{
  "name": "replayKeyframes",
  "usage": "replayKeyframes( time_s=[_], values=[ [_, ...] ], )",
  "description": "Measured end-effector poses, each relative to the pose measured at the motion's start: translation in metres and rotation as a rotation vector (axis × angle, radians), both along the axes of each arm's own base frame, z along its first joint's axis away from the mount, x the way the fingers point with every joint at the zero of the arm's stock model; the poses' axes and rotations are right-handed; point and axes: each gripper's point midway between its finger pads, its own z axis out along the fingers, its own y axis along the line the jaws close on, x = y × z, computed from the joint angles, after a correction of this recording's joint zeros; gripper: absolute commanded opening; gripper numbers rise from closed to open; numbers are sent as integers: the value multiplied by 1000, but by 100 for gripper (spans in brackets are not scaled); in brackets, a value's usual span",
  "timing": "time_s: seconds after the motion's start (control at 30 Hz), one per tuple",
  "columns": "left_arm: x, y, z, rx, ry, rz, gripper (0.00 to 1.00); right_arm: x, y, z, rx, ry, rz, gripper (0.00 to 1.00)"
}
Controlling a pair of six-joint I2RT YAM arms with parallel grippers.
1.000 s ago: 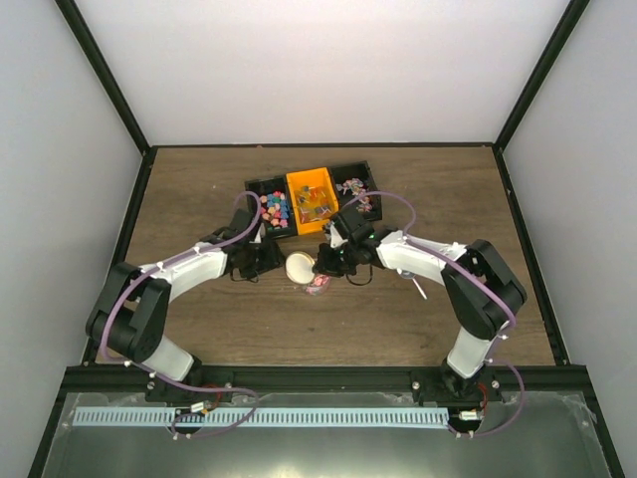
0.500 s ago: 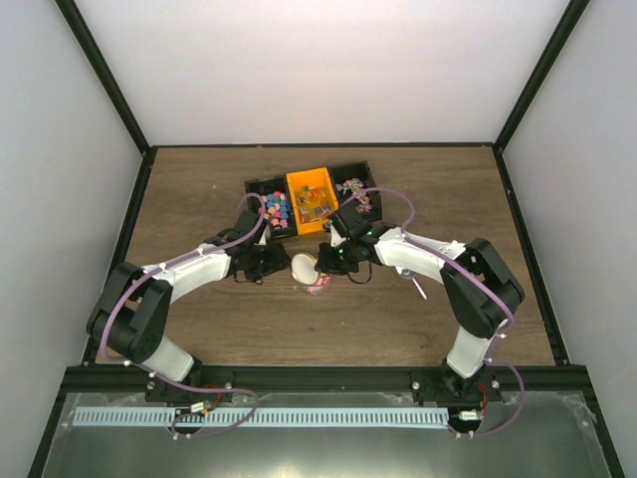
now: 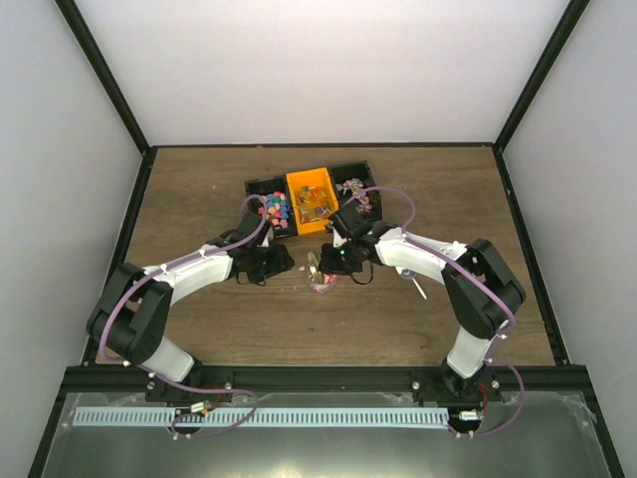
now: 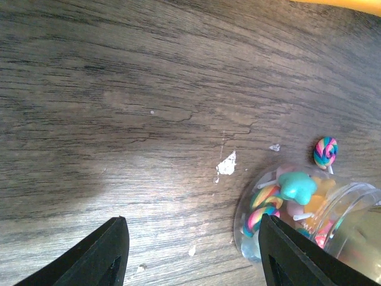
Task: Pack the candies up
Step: Close the bottle lid on the packing bottle.
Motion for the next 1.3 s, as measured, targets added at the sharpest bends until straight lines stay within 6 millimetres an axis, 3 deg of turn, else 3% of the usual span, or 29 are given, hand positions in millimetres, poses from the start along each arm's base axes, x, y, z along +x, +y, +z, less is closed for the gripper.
replayKeyframes(
  time_s=[0.2,0.53,0.83,1.3],
  values=[
    [-2,-4,5,-1,1,-11,61,0,0,0,-2,-2,5,22],
    [-9,-27,32,-47,-33,-61,61,0,0,0,0,-2,6,23],
    [-23,-44,34,-77,-8,-90,61,0,0,2,1,-5,5,24],
    [-22,-45,35,-87,-2,-79,61,-1,-7,11,-15,-25,-9,23]
  ],
)
